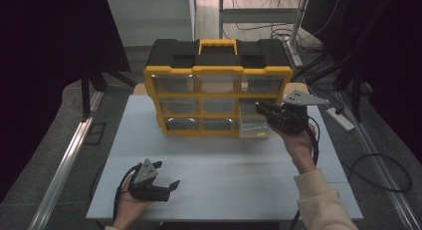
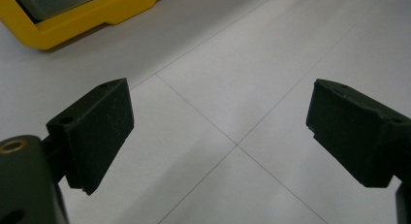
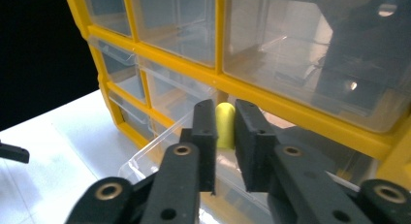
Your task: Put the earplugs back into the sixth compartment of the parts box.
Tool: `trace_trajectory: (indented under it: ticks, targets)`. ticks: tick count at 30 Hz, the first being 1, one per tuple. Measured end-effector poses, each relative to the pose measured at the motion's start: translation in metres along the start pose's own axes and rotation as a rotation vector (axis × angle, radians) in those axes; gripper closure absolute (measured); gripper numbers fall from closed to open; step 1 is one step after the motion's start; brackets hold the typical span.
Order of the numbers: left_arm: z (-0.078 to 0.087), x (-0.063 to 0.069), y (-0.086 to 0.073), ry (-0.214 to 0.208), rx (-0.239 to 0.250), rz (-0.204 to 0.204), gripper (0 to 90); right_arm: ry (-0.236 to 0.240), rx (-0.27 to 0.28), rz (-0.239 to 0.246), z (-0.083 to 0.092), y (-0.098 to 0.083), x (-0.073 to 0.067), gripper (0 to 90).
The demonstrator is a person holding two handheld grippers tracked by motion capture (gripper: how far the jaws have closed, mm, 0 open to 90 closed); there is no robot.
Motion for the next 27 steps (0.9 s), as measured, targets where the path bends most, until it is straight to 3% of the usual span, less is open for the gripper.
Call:
trace_trajectory:
  ticks: [3, 7, 20, 27]
  targets:
    - [0.0, 0.001, 0.001, -0.001, 0.002, 0.001, 9.6, -0.015, 0.0, 0.021, 0.001, 0.0, -0.004, 40.7]
    - [0.0, 0.002, 0.002, -0.007, 0.007, 0.002, 9.5, -0.026, 0.009, 0.025, 0.007, -0.004, -0.011, 26.8]
    - [-0.001, 0.003, 0.004, -0.01, 0.005, -0.003, 9.5, 0.032, 0.083, 0.054, 0.035, -0.029, -0.034, 25.3]
    - [-0.002, 0.003, 0.004, -0.01, 0.006, -0.004, 9.5, 0.053, 0.069, 0.076, 0.047, -0.057, -0.046, 25.1]
Point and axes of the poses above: each handheld gripper's, and its own axes: z roughly backward along the jaws, y roughly out of its top, x roughly to its right, the point moved 6 cm from there along -z, roughly forward along the jaws, and after that the axes turned 13 degrees about -x, right-handed, at the moved point
